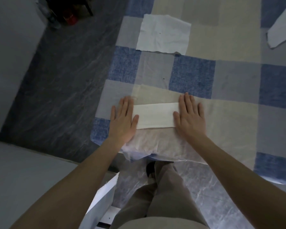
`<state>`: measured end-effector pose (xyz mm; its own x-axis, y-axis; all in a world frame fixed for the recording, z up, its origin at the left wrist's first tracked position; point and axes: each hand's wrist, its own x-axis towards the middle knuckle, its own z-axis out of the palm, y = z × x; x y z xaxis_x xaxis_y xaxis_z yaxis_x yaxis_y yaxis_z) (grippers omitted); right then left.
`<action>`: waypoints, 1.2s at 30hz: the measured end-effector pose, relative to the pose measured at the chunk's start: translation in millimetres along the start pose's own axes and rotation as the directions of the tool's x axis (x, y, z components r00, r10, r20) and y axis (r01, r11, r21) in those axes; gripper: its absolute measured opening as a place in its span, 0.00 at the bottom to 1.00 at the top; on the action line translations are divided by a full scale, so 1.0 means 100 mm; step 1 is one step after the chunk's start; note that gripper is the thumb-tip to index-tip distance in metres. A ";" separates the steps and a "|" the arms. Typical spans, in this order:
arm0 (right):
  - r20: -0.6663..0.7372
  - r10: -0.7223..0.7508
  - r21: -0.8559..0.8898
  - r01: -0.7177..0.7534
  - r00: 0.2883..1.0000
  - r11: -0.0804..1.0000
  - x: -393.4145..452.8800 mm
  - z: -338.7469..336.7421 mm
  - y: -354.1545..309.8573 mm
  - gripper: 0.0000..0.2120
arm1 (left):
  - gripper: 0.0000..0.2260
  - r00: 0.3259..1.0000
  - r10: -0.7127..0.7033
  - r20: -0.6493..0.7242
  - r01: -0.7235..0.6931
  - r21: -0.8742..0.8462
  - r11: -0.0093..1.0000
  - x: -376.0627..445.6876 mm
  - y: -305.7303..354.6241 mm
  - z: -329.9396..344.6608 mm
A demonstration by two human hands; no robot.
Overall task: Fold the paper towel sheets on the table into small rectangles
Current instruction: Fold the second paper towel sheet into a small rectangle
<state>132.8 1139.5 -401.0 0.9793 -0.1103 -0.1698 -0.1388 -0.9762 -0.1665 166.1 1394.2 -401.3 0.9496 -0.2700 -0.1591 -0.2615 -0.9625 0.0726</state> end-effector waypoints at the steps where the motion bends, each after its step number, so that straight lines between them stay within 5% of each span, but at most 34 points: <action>1: 0.002 0.001 -0.004 -0.001 1.000 1.000 0.00 0.00 0.00 0.30 | 0.30 0.999 -0.041 -0.017 0.041 -0.017 0.999 -0.01 0.04 -0.01; 3: 0.004 0.001 -0.006 -0.001 1.000 1.000 0.00 0.00 0.00 0.30 | 0.30 0.997 -0.048 -0.055 0.045 -0.068 0.997 -0.02 0.19 -0.05; 9: -0.010 -0.011 0.017 0.011 1.000 1.000 0.00 -0.01 0.01 0.31 | 0.27 0.961 0.258 -0.094 -0.272 -0.186 0.944 0.08 0.87 -0.15; 17: -0.003 -0.009 0.002 0.009 1.000 1.000 0.00 -0.01 0.02 0.31 | 0.25 0.947 0.316 0.064 -0.308 -0.112 0.945 0.13 0.91 -0.01; 36: 0.028 -0.015 0.024 0.014 1.000 1.000 -0.02 -0.05 0.02 0.31 | 0.33 0.998 0.049 0.031 -0.048 -0.036 0.998 -0.10 0.34 0.05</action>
<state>131.7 1137.1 -396.4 0.9768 -0.0905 -0.1941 -0.1284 -0.9729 -0.1921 147.2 1363.7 -402.3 0.9299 -0.3177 -0.1856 -0.3005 -0.9468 0.1153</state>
